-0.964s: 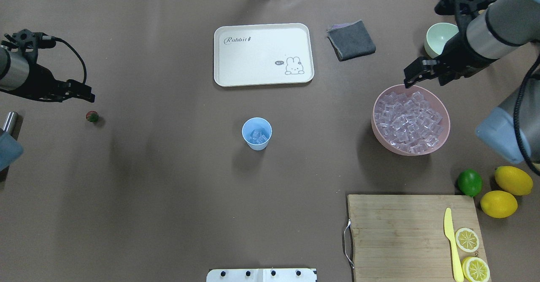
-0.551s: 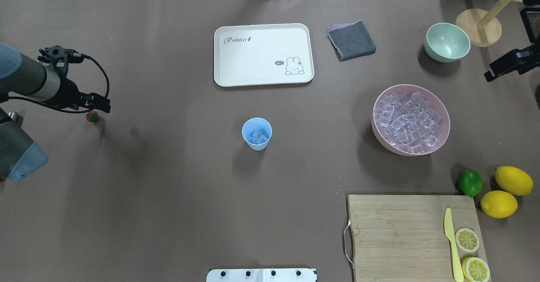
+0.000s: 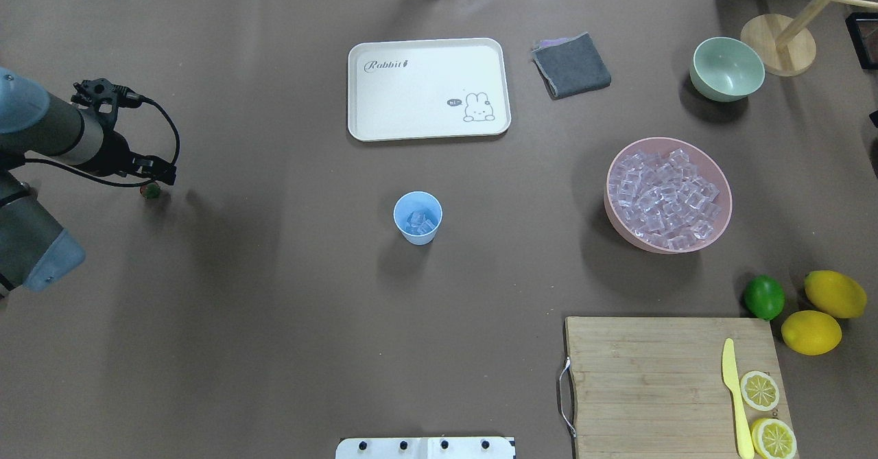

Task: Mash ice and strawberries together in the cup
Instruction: 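Move the right arm toward the ice bowl while the left gripper reaches the strawberry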

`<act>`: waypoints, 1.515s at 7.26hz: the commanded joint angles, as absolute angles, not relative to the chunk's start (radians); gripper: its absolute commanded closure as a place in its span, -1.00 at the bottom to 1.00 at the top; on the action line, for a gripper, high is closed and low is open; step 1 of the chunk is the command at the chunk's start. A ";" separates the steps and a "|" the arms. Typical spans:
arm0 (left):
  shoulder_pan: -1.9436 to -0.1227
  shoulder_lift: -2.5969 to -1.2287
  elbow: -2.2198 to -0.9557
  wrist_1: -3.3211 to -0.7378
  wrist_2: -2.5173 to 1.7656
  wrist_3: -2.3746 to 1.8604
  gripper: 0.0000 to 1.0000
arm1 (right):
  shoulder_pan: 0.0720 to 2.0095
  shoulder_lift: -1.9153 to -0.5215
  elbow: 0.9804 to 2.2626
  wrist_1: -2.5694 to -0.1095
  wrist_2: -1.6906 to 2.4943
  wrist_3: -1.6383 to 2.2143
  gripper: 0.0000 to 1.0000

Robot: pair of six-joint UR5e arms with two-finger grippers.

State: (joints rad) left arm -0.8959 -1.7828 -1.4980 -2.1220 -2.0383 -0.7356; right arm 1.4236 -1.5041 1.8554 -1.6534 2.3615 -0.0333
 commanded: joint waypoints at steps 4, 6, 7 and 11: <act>-0.893 -1.758 -1.506 -2.141 -2.034 -0.750 -0.22 | 1.479 -1.519 1.816 -1.654 2.375 -0.118 -0.76; -0.890 -1.746 -1.511 -2.180 -2.036 -0.808 -0.22 | 1.485 -1.520 1.816 -1.654 2.375 -0.120 -0.76; -0.890 -1.744 -1.511 -2.198 -2.039 -0.813 -0.20 | 1.485 -1.525 1.819 -1.652 2.375 -0.120 -0.76; -0.888 -1.710 -1.506 -2.250 -2.039 -0.827 0.33 | 1.488 -1.532 1.825 -1.652 2.376 -0.121 -0.76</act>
State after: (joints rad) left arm -0.8887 -1.7179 -1.5099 -2.2257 -2.0368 -0.8179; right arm 1.4868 -1.5286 1.8231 -1.6522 2.3759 -0.1208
